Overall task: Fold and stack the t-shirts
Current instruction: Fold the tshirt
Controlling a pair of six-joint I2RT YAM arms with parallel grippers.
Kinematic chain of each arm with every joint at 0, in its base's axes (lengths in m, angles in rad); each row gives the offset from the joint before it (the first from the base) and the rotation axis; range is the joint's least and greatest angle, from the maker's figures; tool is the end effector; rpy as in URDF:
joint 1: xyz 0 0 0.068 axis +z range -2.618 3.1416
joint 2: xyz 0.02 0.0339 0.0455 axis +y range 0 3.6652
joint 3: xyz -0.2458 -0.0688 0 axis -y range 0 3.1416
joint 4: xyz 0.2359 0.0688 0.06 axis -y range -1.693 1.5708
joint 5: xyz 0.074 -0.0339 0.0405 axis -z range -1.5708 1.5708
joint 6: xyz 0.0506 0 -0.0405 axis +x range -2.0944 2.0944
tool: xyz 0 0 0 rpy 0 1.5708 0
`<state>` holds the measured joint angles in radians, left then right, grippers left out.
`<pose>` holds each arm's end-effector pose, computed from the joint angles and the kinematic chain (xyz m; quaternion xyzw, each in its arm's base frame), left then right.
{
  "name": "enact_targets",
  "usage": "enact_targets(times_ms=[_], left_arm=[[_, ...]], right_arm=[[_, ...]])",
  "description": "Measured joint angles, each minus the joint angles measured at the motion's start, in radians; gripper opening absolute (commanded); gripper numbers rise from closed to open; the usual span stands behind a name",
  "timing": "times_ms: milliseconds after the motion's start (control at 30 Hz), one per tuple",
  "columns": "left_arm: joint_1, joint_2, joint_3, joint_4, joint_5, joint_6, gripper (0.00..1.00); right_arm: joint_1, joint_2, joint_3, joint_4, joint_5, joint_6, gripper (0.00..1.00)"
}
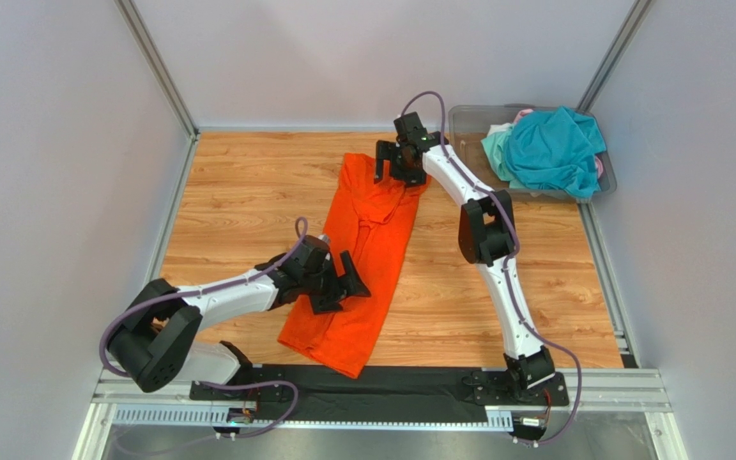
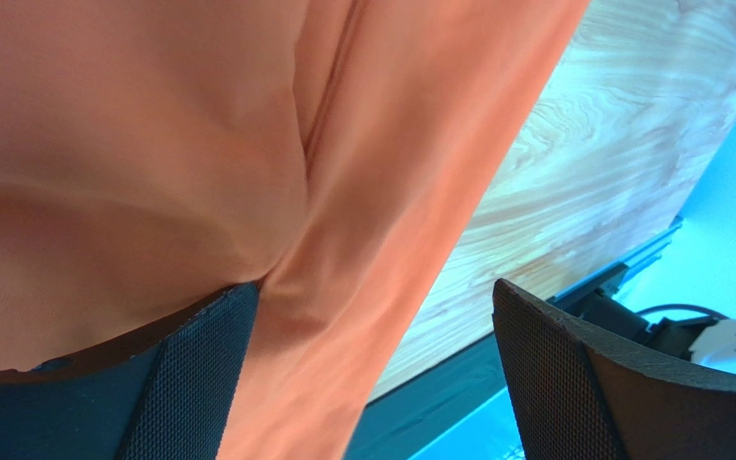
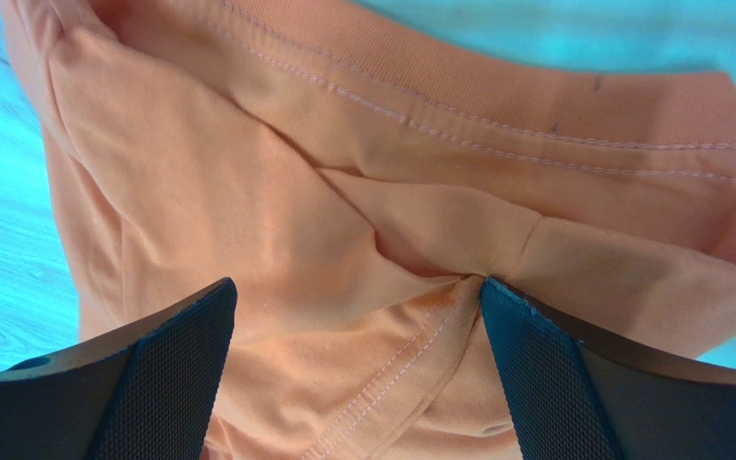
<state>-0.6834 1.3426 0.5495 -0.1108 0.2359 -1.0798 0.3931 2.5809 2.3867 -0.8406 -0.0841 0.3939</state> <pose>0.1855 -0.1663 0.1301 -0.1470 0.9276 -0.3216 0.1209 0.4923 0.2088 0.1506 -0.0107 0.9635 0.1389 0.2288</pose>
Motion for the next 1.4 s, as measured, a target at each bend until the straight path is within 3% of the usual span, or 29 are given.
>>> enact_targets(times_ms=[100,267,467,633,767,900,1067,1233,1400], left_arm=[[-0.068,0.018,0.017,0.006,-0.028,-0.048,1.0],[-0.214,0.019,0.028,-0.01,-0.098,-0.107,1.0],[-0.26,0.021,0.092,-0.143,-0.173,-0.101,1.0],[-0.265,-0.118,0.138,-0.336,-0.315,-0.062,1.0],[-0.266,-0.287,0.161,-0.452,-0.43,-0.037,1.0],[-0.266,-0.444,0.14,-0.571,-0.524,-0.037,1.0],[-0.266,-0.594,0.044,-0.699,-0.597,-0.04,1.0],[-0.266,-0.731,-0.061,-0.76,-0.6,-0.037,1.0],[-0.266,-0.803,-0.108,-0.759,-0.589,-0.032,1.0]], right_arm=[[-0.004,0.045,0.071,0.016,-0.016,-0.001,1.0],[-0.014,0.046,0.052,0.089,-0.071,0.001,1.0],[-0.013,-0.003,-0.033,0.144,-0.105,-0.015,1.0],[0.008,-0.119,-0.122,0.108,-0.048,-0.045,1.0],[0.044,-0.305,-0.229,0.103,0.013,-0.053,1.0],[0.124,-0.529,-0.397,0.119,0.109,-0.054,1.0],[0.322,-0.738,-0.731,0.15,0.247,0.03,1.0],[0.545,-0.719,-0.966,0.154,0.317,0.154,1.0],[0.637,-0.652,-0.995,0.138,0.335,0.233,1.0]])
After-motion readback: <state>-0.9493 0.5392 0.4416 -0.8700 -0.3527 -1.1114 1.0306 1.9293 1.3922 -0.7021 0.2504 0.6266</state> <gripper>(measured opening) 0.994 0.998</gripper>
